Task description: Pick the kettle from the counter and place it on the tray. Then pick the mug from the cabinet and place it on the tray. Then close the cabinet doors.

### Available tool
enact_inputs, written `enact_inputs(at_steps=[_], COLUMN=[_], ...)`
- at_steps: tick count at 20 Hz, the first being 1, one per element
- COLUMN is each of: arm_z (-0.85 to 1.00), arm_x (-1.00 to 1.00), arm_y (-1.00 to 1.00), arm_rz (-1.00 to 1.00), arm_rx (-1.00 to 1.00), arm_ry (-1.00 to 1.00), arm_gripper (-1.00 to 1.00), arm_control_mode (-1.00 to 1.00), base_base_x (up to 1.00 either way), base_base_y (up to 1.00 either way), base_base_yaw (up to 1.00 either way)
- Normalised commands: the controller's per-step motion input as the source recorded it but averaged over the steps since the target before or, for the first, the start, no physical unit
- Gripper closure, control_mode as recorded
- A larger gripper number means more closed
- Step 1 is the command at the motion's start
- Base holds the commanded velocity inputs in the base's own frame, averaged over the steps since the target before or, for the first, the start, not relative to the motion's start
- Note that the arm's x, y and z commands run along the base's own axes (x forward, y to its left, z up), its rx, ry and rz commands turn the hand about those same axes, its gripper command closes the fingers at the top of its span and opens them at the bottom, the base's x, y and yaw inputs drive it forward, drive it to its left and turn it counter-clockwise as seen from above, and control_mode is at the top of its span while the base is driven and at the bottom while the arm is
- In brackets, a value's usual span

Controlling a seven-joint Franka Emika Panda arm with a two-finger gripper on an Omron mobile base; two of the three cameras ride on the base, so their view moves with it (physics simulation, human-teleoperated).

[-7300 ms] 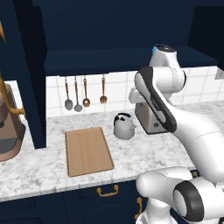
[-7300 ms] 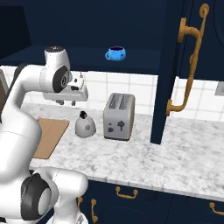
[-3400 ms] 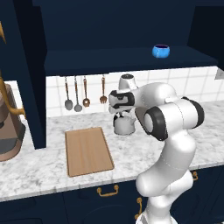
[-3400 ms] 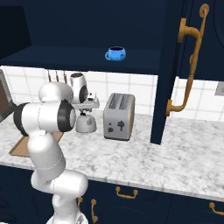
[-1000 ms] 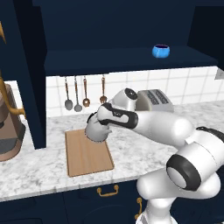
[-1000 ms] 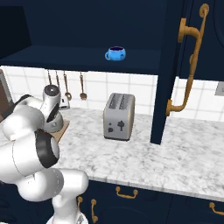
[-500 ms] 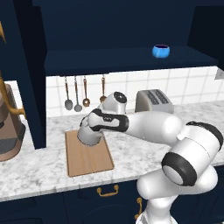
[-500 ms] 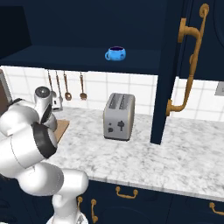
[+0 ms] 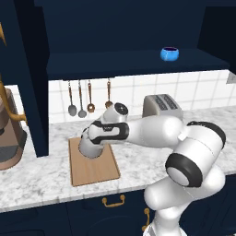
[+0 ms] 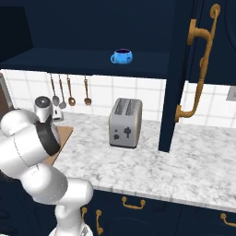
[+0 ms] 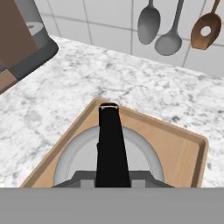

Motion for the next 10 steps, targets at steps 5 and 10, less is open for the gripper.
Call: enact_inputs(at_steps=[5, 10], arm_z=[-0.17, -0.11], arm_x=[0.00, 0.00], arm_y=[0.02, 0.00], arm_rz=[0.00, 0.00], arm_rx=[0.00, 0.00], arm_ry=[0.00, 0.00], arm_gripper=[-1.00, -1.00], arm_control_mode=[-1.00, -1.00], base_base_x=[0.00, 0.00], base_base_y=[0.00, 0.00], base_base_yaw=[0.00, 0.00])
